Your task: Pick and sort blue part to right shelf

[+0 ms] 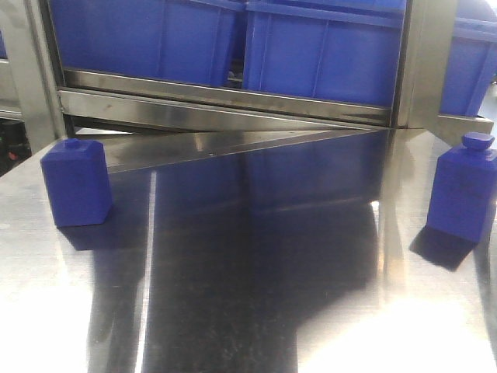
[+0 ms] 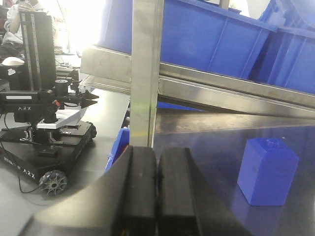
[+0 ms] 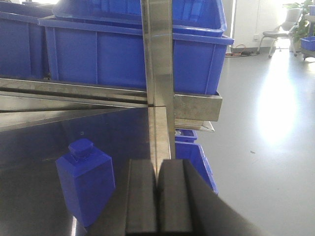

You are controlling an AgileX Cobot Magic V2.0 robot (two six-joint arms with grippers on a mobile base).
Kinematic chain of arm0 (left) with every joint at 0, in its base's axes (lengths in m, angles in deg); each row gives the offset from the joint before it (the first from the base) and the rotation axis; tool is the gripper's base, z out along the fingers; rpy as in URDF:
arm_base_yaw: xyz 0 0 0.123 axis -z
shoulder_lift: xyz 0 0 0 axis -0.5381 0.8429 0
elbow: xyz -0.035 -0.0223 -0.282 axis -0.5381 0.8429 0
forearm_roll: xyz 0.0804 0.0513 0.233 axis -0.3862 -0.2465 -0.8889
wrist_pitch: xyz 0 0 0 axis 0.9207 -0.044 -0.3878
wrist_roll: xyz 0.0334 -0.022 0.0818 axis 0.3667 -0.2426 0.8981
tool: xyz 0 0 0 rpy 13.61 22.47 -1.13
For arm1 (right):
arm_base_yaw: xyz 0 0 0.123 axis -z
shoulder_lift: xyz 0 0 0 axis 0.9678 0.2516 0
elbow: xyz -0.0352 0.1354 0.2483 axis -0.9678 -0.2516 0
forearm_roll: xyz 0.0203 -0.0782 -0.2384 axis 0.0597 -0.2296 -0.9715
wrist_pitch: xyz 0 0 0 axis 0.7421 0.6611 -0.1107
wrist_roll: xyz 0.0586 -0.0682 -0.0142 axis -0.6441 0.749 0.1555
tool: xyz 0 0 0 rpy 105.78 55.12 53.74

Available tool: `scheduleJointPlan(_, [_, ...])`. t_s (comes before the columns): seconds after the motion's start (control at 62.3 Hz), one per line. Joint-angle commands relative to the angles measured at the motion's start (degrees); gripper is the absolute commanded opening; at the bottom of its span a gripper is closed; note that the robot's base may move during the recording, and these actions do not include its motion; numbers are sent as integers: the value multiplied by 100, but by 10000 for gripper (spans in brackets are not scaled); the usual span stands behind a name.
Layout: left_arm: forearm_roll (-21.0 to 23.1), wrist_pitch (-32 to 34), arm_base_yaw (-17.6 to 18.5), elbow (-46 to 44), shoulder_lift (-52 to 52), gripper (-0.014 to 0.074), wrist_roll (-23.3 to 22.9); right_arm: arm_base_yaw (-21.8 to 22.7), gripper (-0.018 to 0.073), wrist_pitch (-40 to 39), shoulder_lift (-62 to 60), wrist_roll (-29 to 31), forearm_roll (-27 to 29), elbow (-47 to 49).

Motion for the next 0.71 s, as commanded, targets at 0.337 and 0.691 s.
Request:
scheduleJointPlan(0.337, [33, 533, 27, 143, -100, 125, -15, 19, 57, -525, -119, 44, -8, 132])
scheduleJointPlan(0.691, [33, 1765, 19, 96, -100, 125, -50, 19, 57, -525, -119, 44, -8, 132])
